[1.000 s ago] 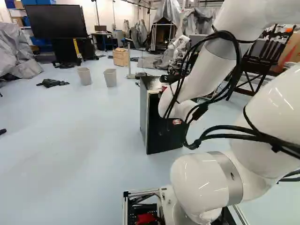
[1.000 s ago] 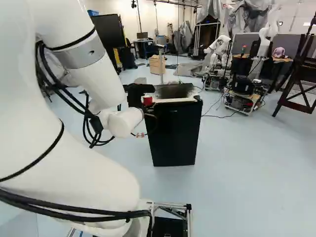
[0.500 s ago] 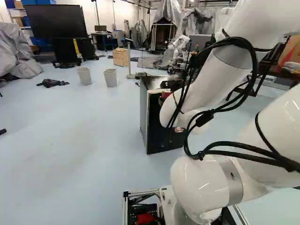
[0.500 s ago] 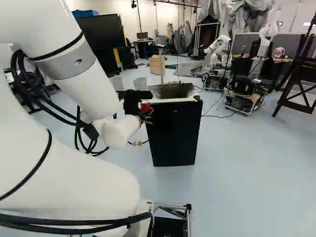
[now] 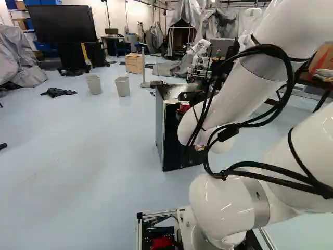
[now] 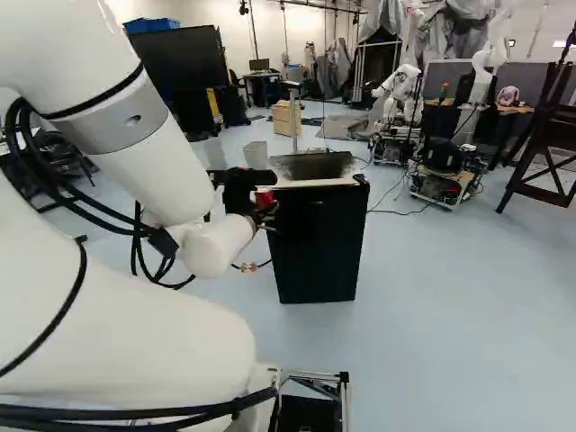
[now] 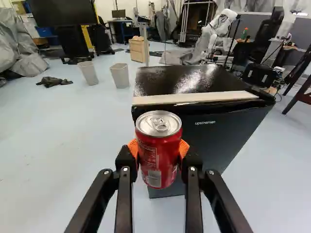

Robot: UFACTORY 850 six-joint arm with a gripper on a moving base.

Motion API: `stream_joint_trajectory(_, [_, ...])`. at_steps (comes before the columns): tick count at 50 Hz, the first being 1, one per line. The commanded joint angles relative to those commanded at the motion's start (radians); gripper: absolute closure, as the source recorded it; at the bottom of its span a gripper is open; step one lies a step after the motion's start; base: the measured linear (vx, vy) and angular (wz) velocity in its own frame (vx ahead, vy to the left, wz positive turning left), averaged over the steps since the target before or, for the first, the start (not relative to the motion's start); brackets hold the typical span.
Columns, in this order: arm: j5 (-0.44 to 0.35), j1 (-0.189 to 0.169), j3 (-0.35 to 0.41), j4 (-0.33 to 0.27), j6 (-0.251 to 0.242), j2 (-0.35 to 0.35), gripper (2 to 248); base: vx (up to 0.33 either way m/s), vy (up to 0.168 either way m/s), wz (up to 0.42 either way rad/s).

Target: Grab a drink from the fridge

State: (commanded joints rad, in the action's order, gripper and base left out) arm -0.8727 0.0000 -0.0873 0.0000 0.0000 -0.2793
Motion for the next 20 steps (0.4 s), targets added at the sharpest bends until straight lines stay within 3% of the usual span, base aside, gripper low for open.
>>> stream_joint_trajectory(20, [0.0,0.0,0.0,0.0,0.0,0.0,151,0.0,0.0,0.0])
